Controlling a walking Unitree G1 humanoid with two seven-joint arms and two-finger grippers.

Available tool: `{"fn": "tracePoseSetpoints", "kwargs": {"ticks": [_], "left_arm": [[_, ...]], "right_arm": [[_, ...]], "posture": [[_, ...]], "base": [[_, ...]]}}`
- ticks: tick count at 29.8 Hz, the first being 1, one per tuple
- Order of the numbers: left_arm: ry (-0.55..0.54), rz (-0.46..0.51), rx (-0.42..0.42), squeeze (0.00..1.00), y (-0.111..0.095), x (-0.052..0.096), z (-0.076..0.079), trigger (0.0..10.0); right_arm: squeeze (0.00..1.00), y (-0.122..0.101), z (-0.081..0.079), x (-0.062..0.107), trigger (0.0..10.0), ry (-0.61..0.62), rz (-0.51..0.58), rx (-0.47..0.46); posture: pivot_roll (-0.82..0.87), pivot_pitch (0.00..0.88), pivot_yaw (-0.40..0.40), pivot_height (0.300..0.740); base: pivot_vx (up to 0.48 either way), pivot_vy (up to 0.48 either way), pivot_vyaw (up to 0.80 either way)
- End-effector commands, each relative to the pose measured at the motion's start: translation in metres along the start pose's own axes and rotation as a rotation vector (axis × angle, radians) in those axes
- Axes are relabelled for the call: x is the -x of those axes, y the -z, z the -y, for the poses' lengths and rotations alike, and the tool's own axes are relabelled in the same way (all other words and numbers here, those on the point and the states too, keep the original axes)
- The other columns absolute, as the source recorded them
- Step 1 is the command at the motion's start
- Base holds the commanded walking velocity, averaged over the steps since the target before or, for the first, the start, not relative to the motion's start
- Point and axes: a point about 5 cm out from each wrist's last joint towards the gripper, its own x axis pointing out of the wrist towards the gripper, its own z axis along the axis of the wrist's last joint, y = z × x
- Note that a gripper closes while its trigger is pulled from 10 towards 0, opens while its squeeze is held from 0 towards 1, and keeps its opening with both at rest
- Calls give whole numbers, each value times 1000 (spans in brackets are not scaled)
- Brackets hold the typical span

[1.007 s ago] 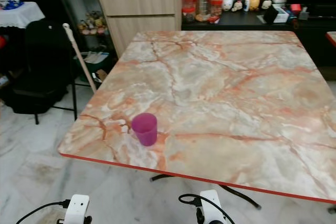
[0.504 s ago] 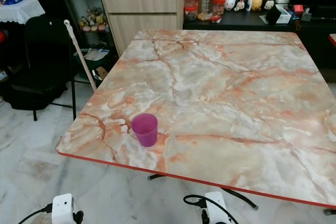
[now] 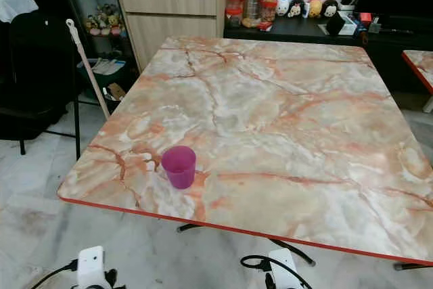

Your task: Setting the table

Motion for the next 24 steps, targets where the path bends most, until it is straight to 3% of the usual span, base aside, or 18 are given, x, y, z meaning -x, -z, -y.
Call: {"fn": "tracePoseSetpoints", "kwargs": {"ticks": [1, 5, 6, 7, 11, 12, 15, 18, 19, 20, 23, 24], "left_arm": [[-111, 19, 59, 1000, 2, 2, -20, 10000], [-372, 143, 149, 1000, -9, 9, -65, 10000], [-427, 190, 154, 1000, -17, 10, -75, 10000], [-536, 314, 162, 1000, -40, 14, -97, 10000], [-606, 494, 140, 1000, -79, 20, -113, 10000], [-608, 635, 36, 0, -116, 23, -113, 10000], [-579, 887, -54, 0, -180, 35, -99, 10000], [-527, 976, -18, 0, -207, 40, -86, 10000], [-449, 1020, -10, 0, -224, 42, -72, 10000], [-263, 1076, -4, 0, -250, 46, -41, 10000], [-47, 1125, -28, 0, -273, 54, -4, 10000], [118, 1107, -3, 0, -280, 59, 19, 10000]], "right_arm": [[0, -5, -1, -1, 10000, 7, 4, -24], [0, -8, -3, -2, 10000, 5, 12, -30], [0, -9, -3, -2, 10000, 4, 13, -30], [0, -9, -4, -3, 10000, 1, 13, -27], [0, -10, -5, -3, 10000, -7, 11, -16], [0, -10, -6, -3, 10000, -9, 9, -17], [0, -9, -8, -3, 10000, -10, 1, -24], [0, -10, -9, -3, 10000, -6, 3, -39], [0, -9, -9, -3, 10000, -4, 1, -45], [0, -8, -10, -3, 10000, -2, -2, -50], [0, -7, -11, -2, 10000, -2, -4, -53], [0, -7, -11, -2, 10000, 3, -4, -61]], "posture": [[-28, 0, 23, 740], [-6, 0, 27, 740], [4, 0, 26, 740], [23, 0, 23, 740], [46, 0, 16, 740], [54, 0, 16, 740], [47, 0, 27, 740], [41, 0, 31, 740], [37, 0, 30, 740], [32, 0, 31, 740], [23, 0, 37, 740], [17, 0, 43, 740]], "base": [[0, 0, 0], [0, 0, 0], [0, 0, 0], [0, 0, 0], [0, 0, 0], [0, 0, 0], [0, 0, 0], [0, 0, 0], [0, 0, 0], [0, 0, 0], [0, 0, 0], [0, 0, 0]]}}
